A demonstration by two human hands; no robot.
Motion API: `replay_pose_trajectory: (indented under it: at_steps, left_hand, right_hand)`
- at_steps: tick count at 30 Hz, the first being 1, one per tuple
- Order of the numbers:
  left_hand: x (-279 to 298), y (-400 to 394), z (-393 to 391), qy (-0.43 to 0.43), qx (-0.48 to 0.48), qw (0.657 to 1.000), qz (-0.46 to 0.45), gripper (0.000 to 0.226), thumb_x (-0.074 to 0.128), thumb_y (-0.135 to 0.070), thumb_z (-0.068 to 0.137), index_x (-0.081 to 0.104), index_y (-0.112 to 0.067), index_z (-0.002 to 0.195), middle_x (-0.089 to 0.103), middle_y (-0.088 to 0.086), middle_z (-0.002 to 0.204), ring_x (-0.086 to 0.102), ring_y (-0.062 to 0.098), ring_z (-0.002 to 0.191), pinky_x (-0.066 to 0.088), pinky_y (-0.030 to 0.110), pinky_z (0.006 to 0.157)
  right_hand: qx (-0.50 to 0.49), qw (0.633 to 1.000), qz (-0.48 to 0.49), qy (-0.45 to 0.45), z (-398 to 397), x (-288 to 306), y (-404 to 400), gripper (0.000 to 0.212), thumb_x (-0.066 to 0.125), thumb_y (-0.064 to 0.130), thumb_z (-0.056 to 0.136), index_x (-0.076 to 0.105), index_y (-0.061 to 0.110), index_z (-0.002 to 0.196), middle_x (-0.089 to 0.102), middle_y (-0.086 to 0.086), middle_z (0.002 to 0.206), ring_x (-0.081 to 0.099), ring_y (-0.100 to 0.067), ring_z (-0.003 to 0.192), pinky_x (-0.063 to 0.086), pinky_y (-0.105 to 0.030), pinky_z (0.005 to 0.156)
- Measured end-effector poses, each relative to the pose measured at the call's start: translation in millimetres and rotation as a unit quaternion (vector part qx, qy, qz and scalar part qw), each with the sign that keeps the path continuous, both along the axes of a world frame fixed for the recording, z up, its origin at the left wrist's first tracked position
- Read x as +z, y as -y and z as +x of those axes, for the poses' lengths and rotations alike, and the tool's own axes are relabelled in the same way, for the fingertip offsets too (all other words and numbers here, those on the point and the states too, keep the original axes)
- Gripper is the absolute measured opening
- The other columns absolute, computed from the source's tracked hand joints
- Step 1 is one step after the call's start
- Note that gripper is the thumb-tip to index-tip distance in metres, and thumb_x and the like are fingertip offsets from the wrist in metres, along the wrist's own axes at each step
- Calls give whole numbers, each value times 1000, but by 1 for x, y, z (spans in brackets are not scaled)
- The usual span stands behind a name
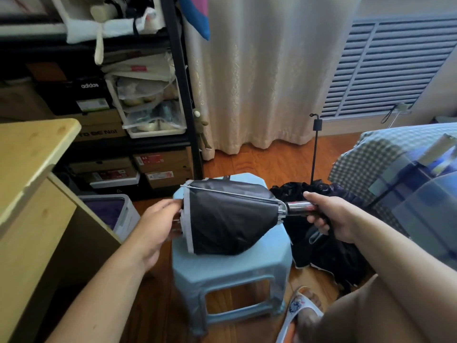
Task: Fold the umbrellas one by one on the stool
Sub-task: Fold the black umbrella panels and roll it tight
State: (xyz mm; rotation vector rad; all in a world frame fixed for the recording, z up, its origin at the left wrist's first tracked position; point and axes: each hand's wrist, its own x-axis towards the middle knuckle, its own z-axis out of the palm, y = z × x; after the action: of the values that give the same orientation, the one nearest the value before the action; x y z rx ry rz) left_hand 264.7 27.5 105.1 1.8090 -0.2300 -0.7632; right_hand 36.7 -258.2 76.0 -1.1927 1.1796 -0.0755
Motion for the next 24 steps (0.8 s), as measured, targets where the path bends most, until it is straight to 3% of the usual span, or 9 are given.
replay_pose_trajectory:
  at_steps: [3, 5, 9, 13, 14, 16, 18, 20, 24]
  left_hand:
    - [0, 0, -6, -46, 9, 999, -5, 36, 40, -49, 108, 69, -28, 116, 79, 2, 101, 72, 21, 98, 53, 37, 75]
    - [-2, 4, -8, -64, -2, 998, -6, 37, 39, -54, 106, 66, -32, 117, 77, -1, 107, 71, 19, 103, 55, 39, 84]
    - [-12, 13, -5, -9, -38, 998, 45, 30, 43, -42, 108, 65, -30, 126, 75, -7, 109, 67, 18, 110, 51, 45, 102]
    - [-20, 20, 0, 69, -65, 989, 116, 37, 43, -45, 107, 66, -27, 130, 72, -7, 109, 66, 16, 104, 54, 39, 93]
    - [-20, 22, 1, 87, -66, 986, 127, 37, 43, -46, 107, 67, -26, 128, 71, -7, 108, 65, 15, 103, 52, 35, 86]
    - [-21, 27, 3, 110, -62, 983, 134, 37, 43, -46, 107, 68, -24, 123, 69, -9, 104, 64, 13, 100, 47, 28, 74]
    - [-19, 29, 0, 133, -61, 978, 150, 42, 42, -47, 107, 65, -20, 129, 68, -7, 107, 61, 10, 95, 44, 26, 69]
    - [-18, 30, -5, 161, -62, 971, 168, 47, 41, -48, 107, 57, -19, 141, 66, 0, 124, 60, 15, 104, 45, 31, 78]
    - [-16, 24, -8, 170, -16, 971, 167, 48, 44, -54, 104, 51, -24, 140, 59, 1, 134, 57, 23, 120, 47, 40, 94]
  right_hand:
    - [13, 998, -32, -55, 8, -8, -4, 46, 52, 49, 104, 62, 9, 84, 46, -2, 52, 31, -10, 37, 23, -19, 35]
    - [19, 996, -43, -78, 13, -11, -5, 51, 50, 55, 104, 58, 10, 81, 45, -1, 52, 31, -11, 38, 24, -19, 36]
    - [-10, 998, -42, -50, 17, -12, -2, 57, 44, 60, 104, 59, 8, 87, 51, -4, 57, 40, -14, 43, 33, -24, 41]
    - [10, 993, -96, -69, 16, -15, -2, 53, 42, 51, 107, 66, 3, 106, 66, -11, 71, 55, -21, 56, 46, -31, 55]
    - [41, 976, -177, -119, 15, -17, -3, 50, 42, 50, 106, 65, 5, 111, 67, -10, 79, 60, -23, 64, 48, -33, 61]
    - [81, 894, -398, -190, 10, -21, -5, 40, 48, 45, 102, 64, 10, 116, 65, -8, 96, 62, -26, 85, 46, -36, 72]
    - [62, 845, -524, -90, 8, -12, -19, 17, 59, 30, 99, 67, 16, 105, 65, -2, 100, 60, -23, 94, 44, -35, 78]
    - [115, 820, -561, 20, 8, -2, -37, 7, 65, 18, 96, 72, 19, 94, 66, 8, 92, 61, -16, 90, 49, -35, 79]
    - [253, 791, -556, 36, 9, -9, -62, 15, 68, 17, 96, 79, 24, 104, 63, 12, 95, 57, -13, 96, 50, -33, 84]
